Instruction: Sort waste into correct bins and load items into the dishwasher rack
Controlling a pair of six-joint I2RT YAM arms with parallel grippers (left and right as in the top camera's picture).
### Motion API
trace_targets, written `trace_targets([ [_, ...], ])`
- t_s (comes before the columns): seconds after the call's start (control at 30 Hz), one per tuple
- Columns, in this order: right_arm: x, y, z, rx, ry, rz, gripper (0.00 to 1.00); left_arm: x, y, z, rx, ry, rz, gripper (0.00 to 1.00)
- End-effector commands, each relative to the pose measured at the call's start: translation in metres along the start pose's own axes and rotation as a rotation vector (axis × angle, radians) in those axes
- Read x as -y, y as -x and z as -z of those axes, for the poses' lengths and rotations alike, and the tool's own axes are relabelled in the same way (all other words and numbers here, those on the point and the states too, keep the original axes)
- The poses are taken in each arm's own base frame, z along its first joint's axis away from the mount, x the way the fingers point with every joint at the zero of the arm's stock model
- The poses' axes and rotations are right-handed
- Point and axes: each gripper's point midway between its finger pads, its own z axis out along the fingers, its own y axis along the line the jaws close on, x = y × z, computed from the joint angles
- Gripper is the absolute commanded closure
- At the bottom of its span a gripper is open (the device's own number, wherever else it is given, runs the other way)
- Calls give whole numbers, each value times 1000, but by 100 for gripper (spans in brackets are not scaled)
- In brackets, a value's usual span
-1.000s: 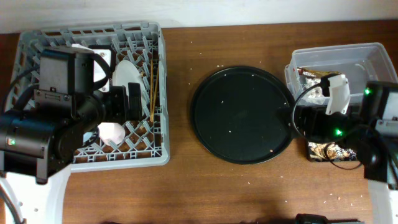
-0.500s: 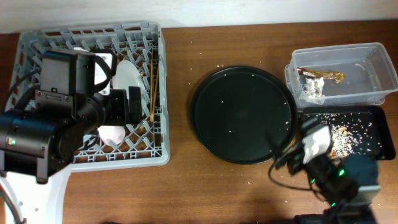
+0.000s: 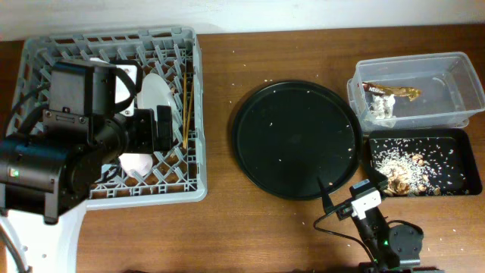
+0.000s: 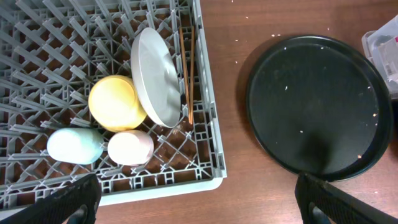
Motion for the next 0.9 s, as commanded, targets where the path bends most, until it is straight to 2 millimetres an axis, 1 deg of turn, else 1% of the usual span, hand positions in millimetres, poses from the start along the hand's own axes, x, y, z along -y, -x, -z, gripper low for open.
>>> trace_targets([
  [0.0, 2, -5, 0, -10, -14, -9, 2, 1, 0, 2, 6, -8, -16, 1],
  [0.07, -1, -13, 0, -44, -5, -22, 1, 1, 0, 2, 6, -8, -16, 1],
  [0.53, -1, -13, 0, -42, -6, -21, 2, 2, -1, 4, 9, -8, -19, 1],
  [0.6, -1, -13, 0, -42, -6, -21, 2, -16, 6, 13, 65, 92, -40, 1],
  [0.63, -1, -13, 0, -42, -6, -21, 2, -21, 22, 18, 152, 124, -31, 1],
  [0.7, -1, -13, 0, -42, -6, -21, 1, -18, 37, 21, 259, 103, -38, 1],
  [0.73, -1, -13, 0, -42, -6, -21, 2, -15, 42, 19, 309, 86, -49, 1],
  [0.8, -1, -13, 0, -42, -6, -21, 2, -11, 42, 9, 384, 61, -65, 1],
  [0.83, -1, -13, 0, -42, -6, -21, 2, -12, 36, -4, 454, 51, -56, 1],
  [0.87, -1, -13, 0, -42, -6, -21, 1, -13, 32, -8, 480, 43, -51, 1],
])
